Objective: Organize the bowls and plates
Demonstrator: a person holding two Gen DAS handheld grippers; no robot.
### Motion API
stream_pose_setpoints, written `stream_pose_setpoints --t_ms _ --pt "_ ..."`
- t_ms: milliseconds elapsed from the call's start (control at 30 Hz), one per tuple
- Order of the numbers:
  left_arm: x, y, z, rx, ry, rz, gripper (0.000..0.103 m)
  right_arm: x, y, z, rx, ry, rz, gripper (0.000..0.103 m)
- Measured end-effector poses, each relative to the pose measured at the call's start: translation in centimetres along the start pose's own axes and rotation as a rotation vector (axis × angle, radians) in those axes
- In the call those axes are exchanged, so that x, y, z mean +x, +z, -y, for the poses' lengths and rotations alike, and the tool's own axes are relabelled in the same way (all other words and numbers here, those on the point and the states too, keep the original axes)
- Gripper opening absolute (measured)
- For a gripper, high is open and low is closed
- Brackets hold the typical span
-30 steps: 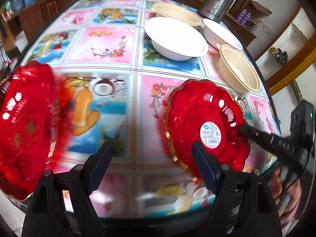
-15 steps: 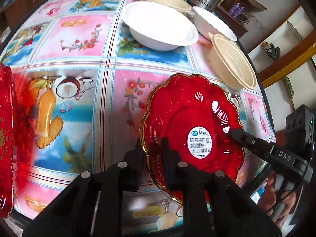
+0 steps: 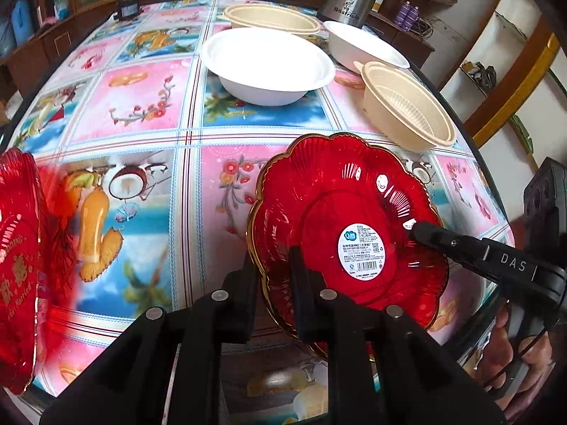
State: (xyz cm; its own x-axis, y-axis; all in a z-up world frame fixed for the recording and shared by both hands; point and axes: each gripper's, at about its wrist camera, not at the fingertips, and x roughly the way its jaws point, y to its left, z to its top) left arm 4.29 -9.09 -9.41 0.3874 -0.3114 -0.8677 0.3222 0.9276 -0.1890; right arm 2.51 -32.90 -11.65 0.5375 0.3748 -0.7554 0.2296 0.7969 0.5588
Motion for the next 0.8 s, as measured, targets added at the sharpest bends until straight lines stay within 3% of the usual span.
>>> stream_pose_setpoints --t_ms 400,800 --pt "-6.1 -0.5 -1.9 0.010 0.088 0.187 0.014 -1.7 -0.3 -4.0 -0.077 0.035 0.036 0.007" --pt "-13.0 -1.4 -11.3 -0.149 0.285 0.370 0.015 1.0 -0.5 -16.8 -0.286 0.138 -0.002 0.007"
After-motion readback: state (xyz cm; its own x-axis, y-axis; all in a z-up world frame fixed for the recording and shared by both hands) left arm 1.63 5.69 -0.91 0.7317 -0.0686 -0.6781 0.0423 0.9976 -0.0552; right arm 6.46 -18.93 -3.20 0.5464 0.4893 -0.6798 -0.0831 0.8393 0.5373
